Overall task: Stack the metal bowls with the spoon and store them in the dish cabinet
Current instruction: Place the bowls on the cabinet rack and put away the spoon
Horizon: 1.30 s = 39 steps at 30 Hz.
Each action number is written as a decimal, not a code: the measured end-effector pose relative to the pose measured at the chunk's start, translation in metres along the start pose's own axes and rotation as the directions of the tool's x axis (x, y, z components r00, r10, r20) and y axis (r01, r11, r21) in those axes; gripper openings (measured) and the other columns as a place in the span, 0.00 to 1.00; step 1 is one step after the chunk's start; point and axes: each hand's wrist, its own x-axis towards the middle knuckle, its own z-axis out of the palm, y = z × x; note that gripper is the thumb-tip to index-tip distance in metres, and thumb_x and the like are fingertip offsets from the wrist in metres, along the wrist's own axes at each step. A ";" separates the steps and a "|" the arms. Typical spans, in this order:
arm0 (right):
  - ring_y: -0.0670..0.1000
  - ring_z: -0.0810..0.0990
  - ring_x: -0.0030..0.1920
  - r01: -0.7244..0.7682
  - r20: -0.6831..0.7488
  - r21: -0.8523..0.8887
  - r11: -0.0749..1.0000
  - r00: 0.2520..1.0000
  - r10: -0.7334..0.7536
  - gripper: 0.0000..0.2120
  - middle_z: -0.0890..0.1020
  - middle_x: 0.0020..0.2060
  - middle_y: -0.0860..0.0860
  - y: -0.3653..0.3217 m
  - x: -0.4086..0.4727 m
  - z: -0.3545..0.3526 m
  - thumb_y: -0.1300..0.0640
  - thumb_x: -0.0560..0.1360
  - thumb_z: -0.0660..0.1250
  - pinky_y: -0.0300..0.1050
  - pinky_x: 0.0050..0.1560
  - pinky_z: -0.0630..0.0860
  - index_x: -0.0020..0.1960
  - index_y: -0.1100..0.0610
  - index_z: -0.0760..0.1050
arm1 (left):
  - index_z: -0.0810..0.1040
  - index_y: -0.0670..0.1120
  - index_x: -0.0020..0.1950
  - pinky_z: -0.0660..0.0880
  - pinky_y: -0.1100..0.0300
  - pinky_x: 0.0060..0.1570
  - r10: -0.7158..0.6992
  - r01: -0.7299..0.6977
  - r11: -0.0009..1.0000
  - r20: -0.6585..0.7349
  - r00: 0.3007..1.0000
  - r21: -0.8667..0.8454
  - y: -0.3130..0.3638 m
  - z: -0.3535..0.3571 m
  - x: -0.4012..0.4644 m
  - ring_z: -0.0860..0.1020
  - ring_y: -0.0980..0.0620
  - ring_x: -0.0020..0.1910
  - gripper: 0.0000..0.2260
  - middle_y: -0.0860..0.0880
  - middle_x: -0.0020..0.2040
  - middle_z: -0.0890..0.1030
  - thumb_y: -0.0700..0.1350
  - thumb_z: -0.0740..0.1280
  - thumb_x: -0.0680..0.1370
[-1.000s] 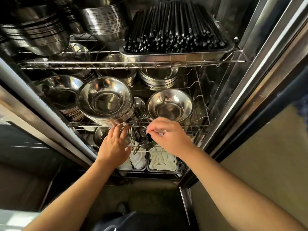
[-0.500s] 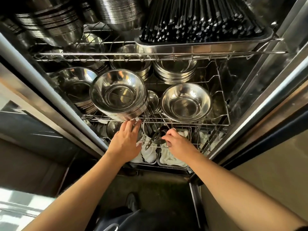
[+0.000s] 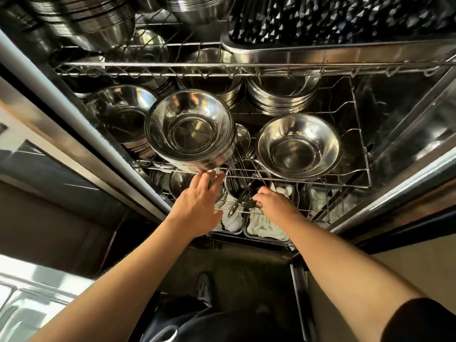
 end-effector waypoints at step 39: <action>0.51 0.74 0.66 0.028 -0.425 -0.009 1.000 0.905 -0.029 0.21 0.79 0.64 0.49 -0.044 -0.105 -0.152 0.46 0.81 0.65 0.50 0.61 0.78 0.70 0.54 0.74 | 0.64 0.51 0.76 0.76 0.49 0.61 0.046 -0.049 0.992 -0.030 0.999 -0.118 0.037 -0.037 0.033 0.69 0.47 0.70 0.31 0.49 0.71 0.72 0.61 0.65 0.76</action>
